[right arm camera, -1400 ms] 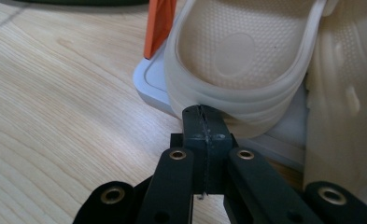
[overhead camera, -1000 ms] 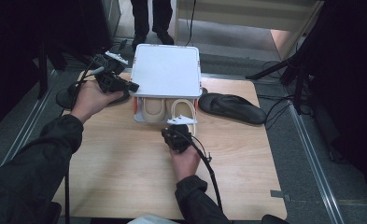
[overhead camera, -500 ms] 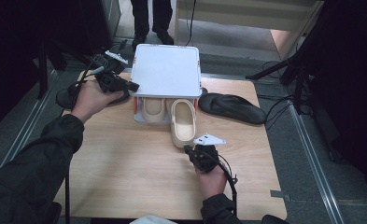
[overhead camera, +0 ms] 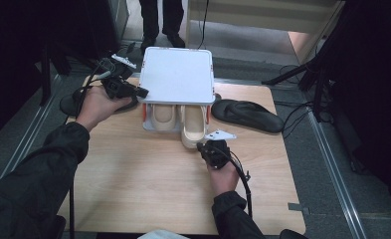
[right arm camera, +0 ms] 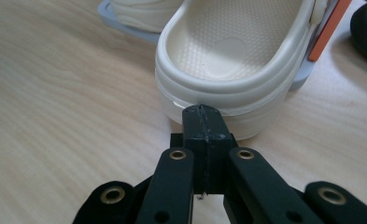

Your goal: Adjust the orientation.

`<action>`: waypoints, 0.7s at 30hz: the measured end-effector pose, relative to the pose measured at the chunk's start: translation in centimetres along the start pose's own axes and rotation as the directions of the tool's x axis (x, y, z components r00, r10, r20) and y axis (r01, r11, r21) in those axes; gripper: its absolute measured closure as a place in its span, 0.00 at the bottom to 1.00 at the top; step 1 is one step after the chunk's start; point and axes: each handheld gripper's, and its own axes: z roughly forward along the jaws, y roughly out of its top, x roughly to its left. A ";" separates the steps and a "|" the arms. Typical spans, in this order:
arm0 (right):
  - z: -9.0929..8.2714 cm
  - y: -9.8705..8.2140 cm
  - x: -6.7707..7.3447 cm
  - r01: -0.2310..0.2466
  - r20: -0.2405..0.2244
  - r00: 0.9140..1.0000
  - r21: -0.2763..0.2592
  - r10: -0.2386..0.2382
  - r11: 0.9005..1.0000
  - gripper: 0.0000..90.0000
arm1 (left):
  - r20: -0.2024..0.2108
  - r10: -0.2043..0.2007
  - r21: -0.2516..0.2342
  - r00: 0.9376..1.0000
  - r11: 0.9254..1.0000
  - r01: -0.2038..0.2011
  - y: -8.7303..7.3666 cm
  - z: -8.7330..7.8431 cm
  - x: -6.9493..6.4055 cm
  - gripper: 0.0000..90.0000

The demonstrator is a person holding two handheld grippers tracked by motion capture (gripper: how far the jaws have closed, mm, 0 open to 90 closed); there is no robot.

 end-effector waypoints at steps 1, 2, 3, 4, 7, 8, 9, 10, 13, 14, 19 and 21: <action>0.2 0.2 -0.1 -0.002 0.005 1.000 -0.002 0.002 1.000 1.00 | -0.001 0.001 0.000 1.000 1.000 -0.001 0.0 0.0 0.0 1.00; 0.4 0.4 -0.2 -0.004 0.009 1.000 -0.008 0.004 1.000 1.00 | 0.000 0.002 0.001 1.000 1.000 -0.002 0.0 0.0 0.0 1.00; 0.7 0.7 -0.4 -0.007 0.009 1.000 -0.007 0.007 1.000 1.00 | -0.001 -0.001 -0.001 1.000 1.000 0.001 0.0 0.0 0.0 1.00; 0.9 1.0 -0.5 -0.012 0.014 1.000 -0.005 0.012 1.000 1.00 | 0.000 0.000 0.001 1.000 1.000 0.000 0.0 0.0 0.0 1.00; 1.7 1.8 -0.6 -0.008 0.019 1.000 -0.004 0.008 1.000 1.00 | 0.001 0.001 0.001 1.000 1.000 -0.001 0.0 0.0 0.0 1.00; 2.1 2.1 -0.6 -0.005 0.025 1.000 0.000 0.005 1.000 1.00 | 0.001 0.001 0.000 1.000 1.000 -0.001 0.0 0.0 0.0 1.00; 2.4 2.4 -0.7 -0.007 0.026 1.000 0.001 0.007 1.000 1.00 | 0.000 -0.001 -0.001 1.000 1.000 0.001 0.0 0.0 0.0 1.00; 2.8 2.7 -0.7 -0.008 0.026 1.000 0.004 0.008 1.000 1.00 | 0.001 -0.001 -0.002 1.000 1.000 0.001 0.0 0.0 0.0 1.00; 3.7 3.3 -0.6 -0.013 0.029 1.000 0.005 0.013 1.000 1.00 | 0.007 -0.002 -0.001 1.000 1.000 0.002 0.0 0.0 0.1 1.00; 4.0 3.5 -0.6 -0.012 0.030 0.999 0.004 0.012 1.000 1.00 | 0.007 -0.002 -0.001 1.000 1.000 0.002 0.0 0.0 0.1 1.00; 4.8 4.0 -0.4 -0.018 0.030 0.999 0.007 0.017 1.000 1.00 | 0.005 -0.001 -0.004 1.000 1.000 0.001 0.0 0.0 0.1 1.00; 5.0 4.1 -0.5 -0.018 0.028 0.999 0.001 0.018 1.000 1.00 | 0.007 -0.001 -0.004 1.000 1.000 0.001 0.0 0.0 0.1 1.00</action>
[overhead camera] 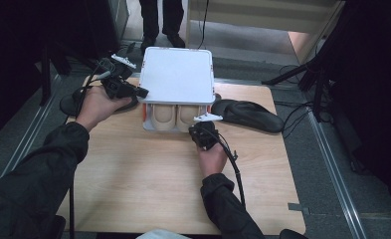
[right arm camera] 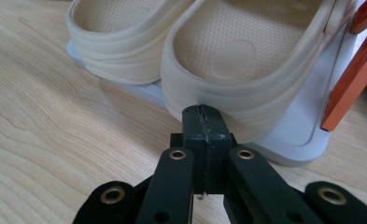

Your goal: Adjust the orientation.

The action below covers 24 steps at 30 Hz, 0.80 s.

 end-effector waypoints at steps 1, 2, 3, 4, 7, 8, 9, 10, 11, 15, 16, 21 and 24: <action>0.1 0.0 0.0 0.000 0.000 1.000 0.001 0.000 1.000 1.00 | 0.000 -0.001 0.000 1.000 1.000 0.001 0.0 0.0 0.0 1.00; 0.1 0.0 -0.1 -0.001 -0.006 1.000 -0.001 0.001 1.000 1.00 | 0.002 -0.002 0.000 1.000 1.000 0.002 0.0 0.0 0.0 1.00; 0.2 0.0 -0.2 -0.003 -0.007 1.000 -0.005 0.003 1.000 1.00 | 0.001 -0.004 0.001 1.000 1.000 0.004 0.0 0.0 0.0 1.00; 0.3 0.1 -0.2 -0.009 -0.014 1.000 -0.008 0.009 1.000 1.00 | 0.001 -0.005 0.001 1.000 1.000 0.005 0.0 0.0 0.0 1.00; 0.3 0.1 -0.3 -0.020 -0.019 1.000 -0.009 0.020 1.000 1.00 | 0.002 -0.010 0.000 1.000 1.000 0.010 0.0 0.0 0.0 1.00; 0.2 0.1 -0.4 -0.019 -0.019 1.000 -0.007 0.019 1.000 1.00 | 0.000 -0.010 0.002 1.000 1.000 0.010 0.0 0.0 0.0 1.00; 0.2 0.0 -0.4 -0.016 -0.020 1.000 -0.003 0.016 1.000 1.00 | -0.001 -0.007 0.003 1.000 1.000 0.007 0.0 0.0 0.0 1.00; 0.3 0.0 -0.5 -0.012 -0.024 1.000 -0.005 0.012 1.000 1.00 | -0.001 -0.009 0.003 1.000 1.000 0.009 0.0 0.0 0.0 1.00; 0.3 0.0 -0.7 -0.012 -0.036 0.999 -0.006 0.012 1.000 1.00 | -0.001 -0.009 0.003 1.000 1.000 0.009 0.0 0.0 0.0 1.00; 0.4 0.0 -0.8 -0.017 -0.036 0.999 -0.011 0.017 1.000 1.00 | -0.001 -0.016 -0.001 1.000 1.000 0.016 0.0 0.0 0.0 1.00; 0.4 0.0 -0.8 -0.020 -0.031 0.999 -0.015 0.020 1.000 1.00 | -0.001 -0.021 -0.004 1.000 1.000 0.021 0.0 0.1 0.0 1.00; -0.6 -0.6 -0.5 -0.011 -0.057 0.998 -0.001 0.011 1.000 1.00 | 0.011 -0.044 0.002 0.999 0.999 0.044 0.1 0.0 0.0 1.00; -2.0 -1.3 -0.2 0.014 -0.080 0.997 -0.003 -0.015 1.000 0.91 | 0.010 -0.052 -0.002 0.999 0.999 0.052 0.1 -0.2 -0.1 0.90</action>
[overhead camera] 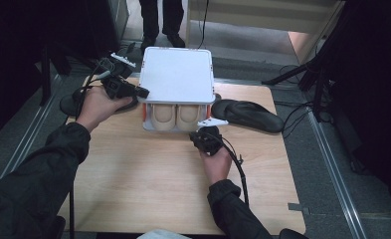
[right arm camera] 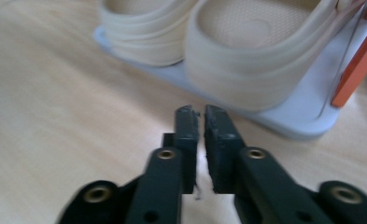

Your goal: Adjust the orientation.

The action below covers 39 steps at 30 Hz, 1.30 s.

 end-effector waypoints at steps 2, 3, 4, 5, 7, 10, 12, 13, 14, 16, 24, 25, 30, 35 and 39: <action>-1.1 -0.5 0.2 0.017 -0.018 1.000 0.002 -0.017 1.000 0.84 | -0.019 0.000 -0.005 1.000 1.000 0.000 -0.2 -0.4 -0.1 0.84; -1.5 -0.7 0.3 0.027 -0.019 0.999 -0.005 -0.027 1.000 0.79 | -0.020 -0.006 -0.011 1.000 1.000 0.005 -0.4 -0.7 0.0 0.81; -2.1 -0.9 0.4 0.032 -0.031 0.999 -0.013 -0.032 0.999 0.73 | -0.021 -0.013 -0.019 1.000 1.000 0.012 -0.5 -1.1 0.0 0.77; -2.6 -1.1 0.5 0.030 -0.044 0.999 -0.013 -0.030 0.999 0.70 | -0.025 -0.017 -0.028 1.000 0.999 0.016 -0.6 -1.3 0.0 0.73; -3.5 -1.5 0.5 0.026 -0.070 0.997 -0.018 -0.027 1.000 0.65 | -0.038 -0.038 -0.049 0.999 0.998 0.036 -1.0 -2.0 0.3 0.63; -5.2 -2.3 0.6 0.052 -0.097 0.994 -0.025 -0.054 0.998 0.59 | -0.057 -0.049 -0.076 0.997 0.996 0.045 -1.7 -3.0 0.8 0.57; -6.0 -2.8 0.6 0.083 -0.104 0.991 -0.058 -0.089 0.995 0.57 | -0.072 -0.059 -0.079 0.996 0.995 0.053 -2.1 -3.3 1.1 0.52; -6.5 -3.1 0.6 0.086 -0.106 0.990 -0.063 -0.092 0.994 0.55 | -0.075 -0.062 -0.078 0.995 0.995 0.056 -2.3 -3.5 1.3 0.52; -6.8 -3.3 0.5 0.078 -0.115 0.990 -0.053 -0.084 0.996 0.53 | -0.080 -0.065 -0.079 0.995 0.995 0.058 -2.5 -3.6 1.4 0.51; -7.2 -3.6 0.4 0.074 -0.125 0.989 -0.044 -0.079 0.996 0.53 | -0.083 -0.081 -0.085 0.993 0.994 0.074 -3.0 -3.9 1.9 0.51; -8.7 -5.7 0.1 0.042 -0.142 0.989 -0.057 -0.049 0.997 0.52 | -0.119 -0.150 -0.082 0.981 0.987 0.141 -5.1 -3.0 4.1 0.64; -8.8 -5.8 0.1 0.049 -0.141 0.988 -0.050 -0.056 0.998 0.52 | -0.119 -0.160 -0.073 0.980 0.986 0.152 -5.3 -2.8 4.6 0.70; -9.2 -5.9 0.2 0.064 -0.130 0.989 -0.053 -0.071 0.997 0.54 | -0.155 -0.211 -0.056 0.965 0.977 0.205 -6.4 -1.4 7.1 0.88; -9.2 -6.3 0.0 0.070 -0.117 0.990 -0.051 -0.076 0.996 0.56 | -0.186 -0.235 -0.085 0.954 0.971 0.223 -7.1 -0.6 8.9 1.00; -9.1 -6.4 -0.1 0.067 -0.119 0.990 -0.048 -0.072 0.997 0.57 | -0.204 -0.285 -0.100 0.937 0.958 0.269 -7.9 0.5 10.9 1.00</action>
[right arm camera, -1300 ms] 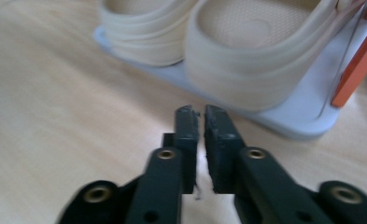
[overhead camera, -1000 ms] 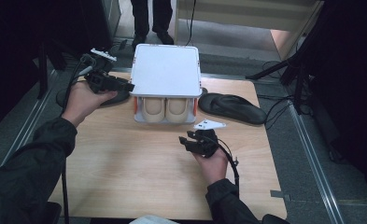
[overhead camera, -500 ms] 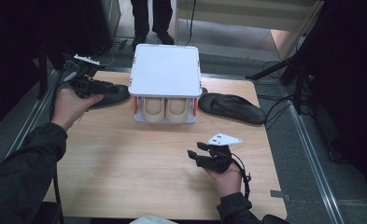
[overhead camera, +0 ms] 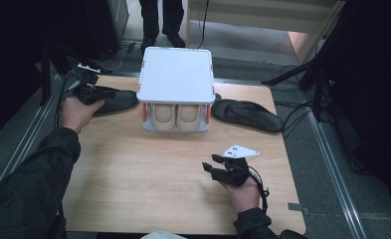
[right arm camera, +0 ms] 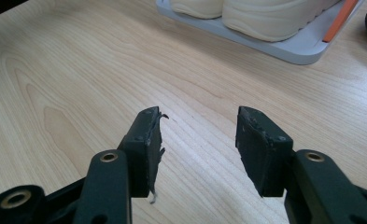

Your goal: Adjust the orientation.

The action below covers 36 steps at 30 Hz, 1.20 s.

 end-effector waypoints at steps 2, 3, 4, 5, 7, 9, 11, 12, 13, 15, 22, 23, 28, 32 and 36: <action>0.1 0.0 0.1 0.004 0.002 1.000 0.006 -0.004 1.000 0.57 | -0.011 -0.020 -0.001 1.000 1.000 0.020 -0.2 0.8 0.7 1.00; 0.1 0.0 0.1 0.003 0.002 1.000 0.007 -0.003 1.000 0.57 | -0.019 -0.030 0.006 0.999 1.000 0.030 -0.4 1.5 1.1 1.00; 0.1 0.0 0.1 0.005 0.003 1.000 0.005 -0.005 1.000 0.57 | -0.025 -0.035 0.011 0.999 0.999 0.035 -0.5 1.8 1.3 1.00; 0.1 0.0 0.1 0.007 0.002 1.000 0.005 -0.007 1.000 0.57 | -0.032 -0.038 0.016 0.999 0.999 0.039 -0.6 2.3 1.5 1.00; 0.1 0.0 0.1 0.011 0.004 1.000 0.004 -0.011 1.000 0.57 | -0.035 -0.056 0.017 0.998 0.998 0.056 -0.8 2.9 1.8 1.00; 0.2 0.0 0.0 0.010 0.003 1.000 0.007 -0.010 1.000 0.57 | -0.041 -0.075 -0.005 0.996 0.997 0.075 -0.7 3.4 2.1 1.00; 0.2 0.0 -0.1 0.004 0.001 1.000 0.002 -0.004 1.000 0.58 | -0.037 -0.096 -0.025 0.995 0.995 0.096 -0.7 3.7 2.3 1.00; 0.2 0.0 -0.1 0.000 -0.002 1.000 0.000 0.000 1.000 0.58 | -0.044 -0.106 -0.030 0.993 0.994 0.105 -0.7 3.9 2.4 1.00; 0.3 0.0 -0.1 -0.001 -0.002 1.000 0.000 0.001 1.000 0.58 | -0.048 -0.109 -0.027 0.993 0.994 0.107 -0.8 4.2 2.5 1.00; 0.3 0.0 -0.1 -0.002 -0.002 1.000 0.004 0.002 1.000 0.58 | -0.055 -0.124 -0.021 0.991 0.992 0.123 -0.9 4.7 2.7 1.00; 0.2 0.0 -0.1 0.001 -0.004 1.000 0.002 -0.001 1.000 0.58 | -0.097 -0.098 0.030 0.991 0.994 0.101 -1.3 6.0 2.7 1.00; 0.2 0.0 -0.1 0.004 -0.003 1.000 0.002 -0.004 1.000 0.58 | -0.106 -0.093 0.033 0.990 0.995 0.097 -1.4 6.3 2.8 1.00; 0.3 0.0 -0.1 -0.001 -0.003 1.000 0.003 0.001 1.000 0.59 | -0.102 -0.074 0.057 0.992 0.995 0.080 -1.5 6.2 2.7 1.00; 0.3 0.0 -0.1 0.003 -0.003 1.000 0.003 -0.003 1.000 0.59 | -0.099 -0.067 0.074 0.993 0.994 0.074 -1.8 5.8 2.7 1.00; 0.2 0.0 0.0 0.007 -0.004 1.000 0.004 -0.007 1.000 0.59 | -0.083 -0.066 0.073 0.994 0.995 0.072 -2.7 5.1 2.7 1.00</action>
